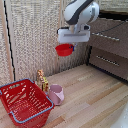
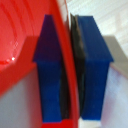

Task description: Transport the gripper mindfully toward the orange-red bowl and clasp it to elevate with ease. Ensure your robot's arm aligns efficiently with the top drawer's opening. Carefully slide the orange-red bowl into the designated spot with precision. After confirmation, withdraw the gripper gently. Close the drawer smoothly by transitioning the gripper to its handle.

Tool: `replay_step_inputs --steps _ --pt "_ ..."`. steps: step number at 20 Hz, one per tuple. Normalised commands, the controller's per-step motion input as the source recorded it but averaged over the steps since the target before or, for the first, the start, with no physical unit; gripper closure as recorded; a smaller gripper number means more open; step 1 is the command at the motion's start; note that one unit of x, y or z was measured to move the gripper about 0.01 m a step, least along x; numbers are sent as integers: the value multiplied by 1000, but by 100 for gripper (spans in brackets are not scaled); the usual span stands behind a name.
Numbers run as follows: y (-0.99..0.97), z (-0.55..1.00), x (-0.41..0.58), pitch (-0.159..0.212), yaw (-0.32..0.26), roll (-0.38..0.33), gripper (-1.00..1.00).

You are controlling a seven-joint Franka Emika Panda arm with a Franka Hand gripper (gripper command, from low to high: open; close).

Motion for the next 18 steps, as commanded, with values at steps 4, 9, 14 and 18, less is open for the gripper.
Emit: replay_step_inputs --steps 4,9,14,18 --pt "-96 926 114 96 -102 -33 100" --pt "-291 817 188 100 -216 -8 100" --pt "-367 898 206 113 -248 0 100" --pt "-383 986 159 116 -220 0 100"
